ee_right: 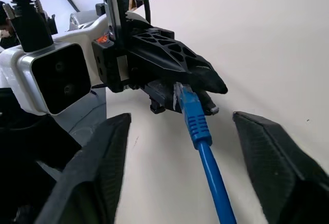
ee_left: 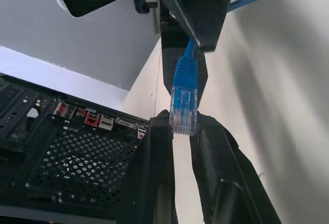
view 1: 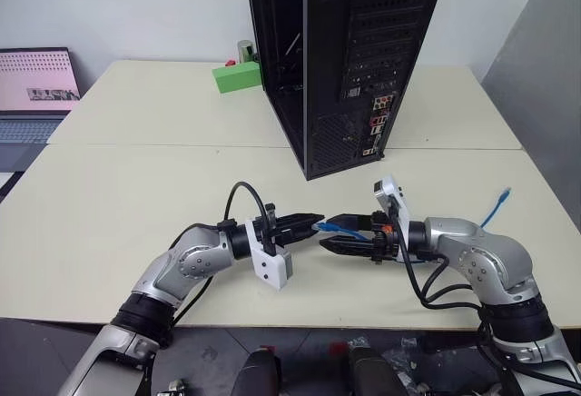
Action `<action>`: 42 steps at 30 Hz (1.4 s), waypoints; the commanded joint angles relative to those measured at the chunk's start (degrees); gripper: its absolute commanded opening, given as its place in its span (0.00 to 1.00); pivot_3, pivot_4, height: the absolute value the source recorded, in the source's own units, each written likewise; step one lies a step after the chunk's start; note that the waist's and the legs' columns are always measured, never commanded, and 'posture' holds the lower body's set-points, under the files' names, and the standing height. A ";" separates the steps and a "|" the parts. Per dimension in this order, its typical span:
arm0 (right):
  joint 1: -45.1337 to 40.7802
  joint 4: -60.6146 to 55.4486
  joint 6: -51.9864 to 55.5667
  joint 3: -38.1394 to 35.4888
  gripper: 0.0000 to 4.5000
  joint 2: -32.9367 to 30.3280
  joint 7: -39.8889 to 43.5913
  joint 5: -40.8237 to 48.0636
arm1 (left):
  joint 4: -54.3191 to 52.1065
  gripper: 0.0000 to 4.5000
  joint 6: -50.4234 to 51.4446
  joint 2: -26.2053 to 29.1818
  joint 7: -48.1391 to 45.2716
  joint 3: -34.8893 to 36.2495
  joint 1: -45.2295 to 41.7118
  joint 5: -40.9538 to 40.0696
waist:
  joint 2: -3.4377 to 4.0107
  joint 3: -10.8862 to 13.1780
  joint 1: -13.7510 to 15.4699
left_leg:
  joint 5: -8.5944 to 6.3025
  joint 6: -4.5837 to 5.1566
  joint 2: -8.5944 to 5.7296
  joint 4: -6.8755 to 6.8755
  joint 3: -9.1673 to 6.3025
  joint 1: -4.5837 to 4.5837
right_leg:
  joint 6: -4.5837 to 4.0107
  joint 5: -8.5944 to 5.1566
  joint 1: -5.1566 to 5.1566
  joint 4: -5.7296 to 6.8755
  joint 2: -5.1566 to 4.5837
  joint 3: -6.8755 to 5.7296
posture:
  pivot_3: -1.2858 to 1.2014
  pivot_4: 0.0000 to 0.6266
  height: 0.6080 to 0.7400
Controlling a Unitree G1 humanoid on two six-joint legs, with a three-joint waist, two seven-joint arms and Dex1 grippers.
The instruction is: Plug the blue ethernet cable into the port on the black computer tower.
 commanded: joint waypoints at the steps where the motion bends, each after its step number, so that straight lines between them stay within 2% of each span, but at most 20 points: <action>1: -1.34 -0.28 -0.36 -1.33 0.53 -0.31 0.09 1.37 | -1.35 0.05 -0.65 0.46 1.25 0.85 -0.39 0.18 | 0.00 0.00 0.00 | 0.00 0.00 0.00 0.00 0.00 0.00 | 0.00 0.00 0.00 0.00 0.00 0.00 | 0.52 0.24 1.00; 8: -2.10 0.33 0.18 -1.82 0.19 -1.13 0.61 2.35 | -1.70 0.05 -1.11 0.92 1.55 0.62 0.22 0.33 | 0.00 0.00 0.00 | 0.00 0.00 0.00 0.00 0.00 0.00 | 0.00 0.00 0.00 0.00 0.00 0.00 | 0.52 0.24 1.00; 9: -2.28 0.49 0.31 -1.85 0.11 -1.31 0.75 2.50 | -1.68 0.05 -1.38 1.05 1.32 0.40 0.32 0.10 | 0.00 0.00 0.00 | 0.00 0.00 0.00 0.00 0.00 0.00 | 0.00 0.00 0.00 0.00 0.00 0.00 | 0.52 0.24 1.00; 12: -2.63 0.60 1.26 -1.90 0.00 -1.74 1.10 3.45 | -1.94 0.05 -2.07 1.49 0.40 -0.39 0.75 -0.64 | 0.00 0.00 0.00 | 0.00 0.00 0.00 0.00 0.00 0.00 | 0.00 0.00 0.00 0.00 0.00 0.00 | 0.52 0.24 1.00; 18: -3.23 0.75 2.64 -1.60 0.00 -2.37 1.62 4.38 | -1.85 0.05 -1.43 1.77 -0.82 -0.79 1.82 -3.02 | 0.00 0.00 -0.01 | 0.00 0.00 0.00 0.00 0.00 0.00 | 0.00 0.00 0.00 0.00 0.00 0.00 | 0.52 0.24 1.00; 19: -3.33 0.79 2.80 -1.59 0.00 -2.55 1.72 4.39 | -1.79 0.21 -0.84 1.90 -1.28 -0.80 2.02 -3.54 | 0.00 0.00 -0.01 | 0.00 0.00 0.00 0.00 0.00 0.00 | 0.00 0.00 0.00 0.00 0.00 0.00 | 0.52 0.24 1.00; 24: -3.25 1.29 3.32 -3.39 0.00 -3.61 1.19 5.06 | 0.61 0.40 2.04 2.22 -2.93 -0.49 3.00 -5.77 | 0.00 0.00 -0.04 | 0.00 0.00 0.00 0.00 0.00 0.00 | 0.00 0.00 0.00 0.00 0.00 0.00 | 0.52 0.24 1.00; 26: -2.21 1.32 2.50 -4.89 0.00 -4.57 0.52 4.64 | 1.05 0.50 6.21 1.12 -3.39 0.42 3.92 -8.69 | 0.00 0.00 0.00 | 0.00 0.00 0.00 0.00 0.00 0.00 | 0.00 0.00 0.00 0.00 0.00 0.00 | 0.52 0.24 1.00; 31: -0.93 1.65 -2.39 -8.98 0.00 -4.70 -4.66 1.19 | -4.74 0.71 22.30 -3.25 -5.70 2.08 5.21 -17.34 | 0.00 0.00 0.00 | 0.00 0.00 0.00 0.00 -0.01 -0.02 | 0.00 0.00 0.00 0.00 0.00 -0.01 | 0.52 0.24 1.00; 34: -1.46 2.31 -8.33 -9.78 0.00 -4.57 -9.12 -3.89 | -11.61 0.85 35.87 -7.10 -5.78 2.28 5.08 -21.90 | 0.00 0.00 0.00 | 0.00 0.00 0.00 0.00 0.00 -0.02 | 0.00 0.00 0.00 0.01 0.00 0.00 | 0.52 0.24 1.00; 36: -3.18 4.75 -14.39 -10.40 0.00 -2.57 -16.38 -9.82 | -15.36 0.85 45.96 -11.06 -3.02 2.65 3.50 -22.82 | 0.00 0.00 -0.01 | 0.00 0.00 0.00 0.00 0.00 -0.02 | 0.00 0.00 0.01 0.01 0.00 0.00 | 0.52 0.24 1.00; 39: -4.90 8.10 -20.55 -10.95 0.00 0.39 -24.85 -16.27 | -17.98 0.85 55.60 -15.84 -0.10 3.12 1.37 -23.32 | 0.00 0.00 -0.07 | 0.00 0.00 -0.01 0.01 0.00 -0.01 | 0.03 0.01 0.00 0.02 0.01 0.01 | 0.52 0.24 1.00; 42: -5.98 9.93 -23.41 -11.61 0.00 2.50 -29.08 -18.93 | -19.72 0.85 62.85 -20.01 3.31 3.39 -0.18 -22.77 | 0.00 -0.01 -0.09 | 0.01 -0.01 -0.01 -0.01 0.00 -0.01 | 0.02 0.01 -0.02 0.01 0.02 0.01 | 0.52 0.24 1.00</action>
